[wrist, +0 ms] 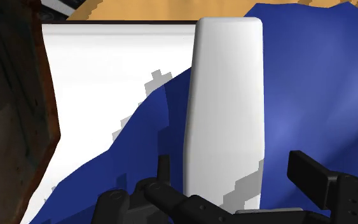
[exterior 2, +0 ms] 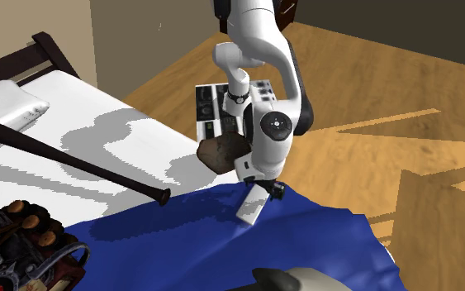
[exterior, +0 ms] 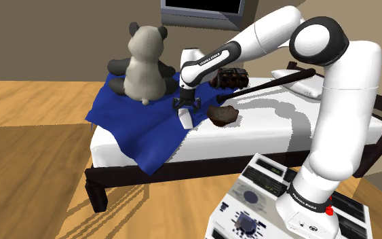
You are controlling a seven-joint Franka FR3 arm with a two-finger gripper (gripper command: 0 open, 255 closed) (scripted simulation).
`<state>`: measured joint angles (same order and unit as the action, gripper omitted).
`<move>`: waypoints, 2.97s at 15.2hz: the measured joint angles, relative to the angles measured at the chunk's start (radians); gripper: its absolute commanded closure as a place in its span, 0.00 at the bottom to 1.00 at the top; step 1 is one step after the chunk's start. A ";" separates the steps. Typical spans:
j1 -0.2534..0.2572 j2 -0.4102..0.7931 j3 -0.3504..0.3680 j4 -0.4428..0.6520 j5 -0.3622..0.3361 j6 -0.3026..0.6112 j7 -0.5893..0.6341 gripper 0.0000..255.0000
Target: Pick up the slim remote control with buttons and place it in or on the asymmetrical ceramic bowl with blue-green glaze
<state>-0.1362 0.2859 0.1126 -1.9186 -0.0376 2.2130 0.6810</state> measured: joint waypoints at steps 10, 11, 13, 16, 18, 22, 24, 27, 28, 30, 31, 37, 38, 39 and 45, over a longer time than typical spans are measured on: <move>0.002 0.025 -0.001 -0.017 -0.004 0.043 0.004 1.00; 0.002 0.025 -0.001 -0.017 -0.004 0.042 0.004 1.00; 0.002 0.025 -0.001 -0.017 -0.004 0.042 0.004 1.00; 0.002 0.025 -0.001 -0.017 -0.004 0.042 0.004 1.00; 0.002 0.025 -0.001 -0.017 -0.004 0.042 0.004 1.00; 0.001 0.016 -0.001 -0.012 -0.003 0.029 0.003 1.00; 0.000 0.006 -0.001 -0.004 -0.001 0.010 0.001 1.00; -0.001 -0.016 0.001 0.013 0.003 -0.028 -0.001 1.00; -0.002 -0.023 0.001 0.017 0.004 -0.039 -0.003 1.00; -0.001 -0.030 0.002 0.031 0.005 -0.061 -0.002 1.00; 0.000 -0.035 0.003 0.037 0.005 -0.071 -0.001 1.00; -0.001 -0.069 0.004 0.076 0.011 -0.144 -0.003 1.00; -0.002 -0.073 0.004 0.087 0.011 -0.159 -0.006 1.00; -0.002 -0.077 0.004 0.093 0.012 -0.169 -0.006 1.00; -0.003 -0.098 0.004 0.148 0.016 -0.244 -0.009 1.00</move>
<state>-0.1388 0.1879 0.1171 -1.7709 -0.0221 1.9685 0.6722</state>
